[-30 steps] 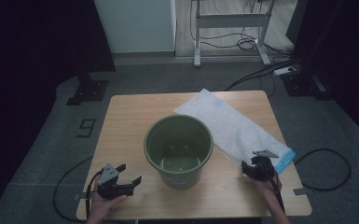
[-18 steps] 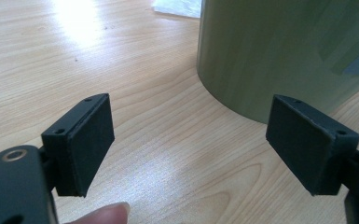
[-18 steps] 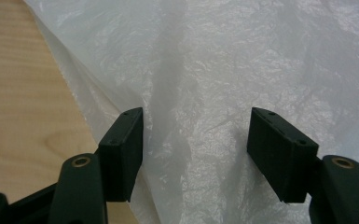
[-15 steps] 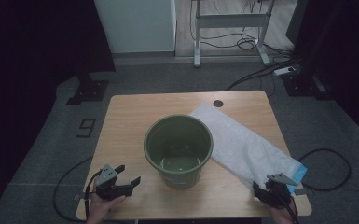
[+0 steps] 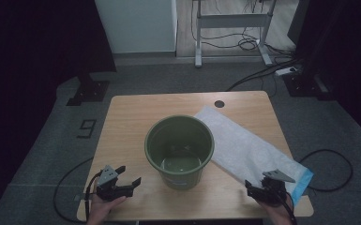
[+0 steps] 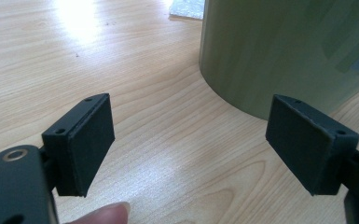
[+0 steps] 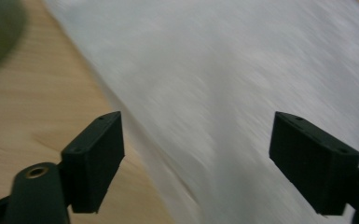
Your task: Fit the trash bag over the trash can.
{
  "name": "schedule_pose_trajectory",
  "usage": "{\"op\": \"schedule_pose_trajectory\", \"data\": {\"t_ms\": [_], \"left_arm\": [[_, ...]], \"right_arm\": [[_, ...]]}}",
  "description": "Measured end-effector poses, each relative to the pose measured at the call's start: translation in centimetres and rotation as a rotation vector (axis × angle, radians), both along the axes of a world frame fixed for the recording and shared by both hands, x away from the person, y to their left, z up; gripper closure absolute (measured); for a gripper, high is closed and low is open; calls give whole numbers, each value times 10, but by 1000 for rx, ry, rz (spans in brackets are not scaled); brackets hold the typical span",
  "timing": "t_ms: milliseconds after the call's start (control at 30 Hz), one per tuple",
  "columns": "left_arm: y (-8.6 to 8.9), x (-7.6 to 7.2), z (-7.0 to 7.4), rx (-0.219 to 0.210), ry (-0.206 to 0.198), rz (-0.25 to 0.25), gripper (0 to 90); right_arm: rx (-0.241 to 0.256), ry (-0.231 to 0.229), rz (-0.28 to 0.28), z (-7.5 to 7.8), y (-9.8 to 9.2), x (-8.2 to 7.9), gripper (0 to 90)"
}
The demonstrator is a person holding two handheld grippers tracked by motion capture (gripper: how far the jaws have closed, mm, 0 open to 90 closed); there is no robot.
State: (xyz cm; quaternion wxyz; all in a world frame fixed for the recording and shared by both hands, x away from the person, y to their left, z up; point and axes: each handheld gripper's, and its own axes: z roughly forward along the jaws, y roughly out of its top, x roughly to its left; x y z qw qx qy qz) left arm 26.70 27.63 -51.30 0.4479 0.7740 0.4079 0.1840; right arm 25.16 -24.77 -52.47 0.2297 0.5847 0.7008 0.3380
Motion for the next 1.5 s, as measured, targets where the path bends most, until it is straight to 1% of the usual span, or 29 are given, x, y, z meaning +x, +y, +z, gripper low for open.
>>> {"op": "schedule_pose_trajectory", "data": {"t_ms": [33, 67, 100, 133, 167, 200, 300, 333, 367, 400, 500, 533, 567, 633, 733, 800, 967, 1033, 1100, 1233, 1267, 1300, 1333, 1367, 1400, 1433, 1500], "left_arm": [[0, 0, 0, 0, 1, -1, 150], [0, 0, 0, 0, 1, -1, 150], [0, 0, 0, 0, -1, -1, 150], [1, 0, 0, 0, -3, -1, 152], [1, 0, 0, 0, -3, -1, 153], [1, 0, 0, -4, -6, 0, 154], [2, 0, -1, -4, -8, 2, 159], [2, 0, -1, -4, -8, 2, 160], [2, 0, -1, -2, -9, 2, 160], [2, 0, -1, -2, -11, 3, 162], [4, 0, -1, -4, -12, 3, 166], [4, 0, -1, -4, -12, 3, 166], [4, 1, -1, -5, -10, 5, 166], [4, 1, -2, -3, -7, 5, 165], [5, 2, -3, -1, -4, 4, 165], [5, 2, -2, -4, -5, 6, 165], [6, 2, -2, -7, -7, 7, 165], [7, 2, -2, -6, -6, 8, 165], [8, 2, -2, -7, -7, 9, 165], [8, 2, -2, -6, -5, 12, 166], [8, 2, -3, -5, -2, 12, 165], [8, 2, -3, -4, -2, 11, 165], [8, 2, -3, -5, -3, 10, 165], [8, 2, -2, -5, -6, 8, 166], [8, 2, -2, -5, -6, 8, 165], [8, 1, -1, -7, -9, 7, 166], [8, 1, -1, -8, -8, 9, 166]], "right_arm": [[15, -20, 37, 4, 13, 11, 153], [15, -20, 37, 4, 13, 11, 153], [15, -25, 51, 4, 17, 15, 151], [29, -30, 75, 3, 29, 27, 151], [29, -30, 75, 3, 29, 27, 151], [42, -37, 94, 1, 39, 36, 151], [37, -53, 117, -2, 54, 46, 141], [37, -53, 117, -2, 54, 46, 141], [34, -59, 124, -3, 59, 50, 139], [13, -68, 134, -5, 70, 59, 140], [-10, -56, 158, -8, 81, 71, 139], [-10, -56, 158, -8, 81, 71, 139], [-13, -43, 157, -11, 87, 80, 140], [-15, -40, 157, -12, 92, 86, 141], [-39, -27, 170, -17, 100, 93, 141], [-58, -18, 163, -20, 104, 97, 141], [-84, -11, 160, -21, 108, 104, 152], [-91, 10, 165, -24, 109, 111, 163], [-90, 16, 159, -25, 109, 113, 173], [-94, 10, 155, -25, 110, 116, 190], [-76, 11, 152, -26, 109, 117, 229], [-76, 11, 152, -26, 109, 117, 229], [-78, 7, 146, -25, 109, 118, 259], [-76, 5, 129, -24, 107, 120, 328], [-76, 5, 129, -24, 107, 120, 328], [-76, 3, 128, -23, 106, 121, 412], [-76, 1, 124, -23, 106, 122, 494]]}}
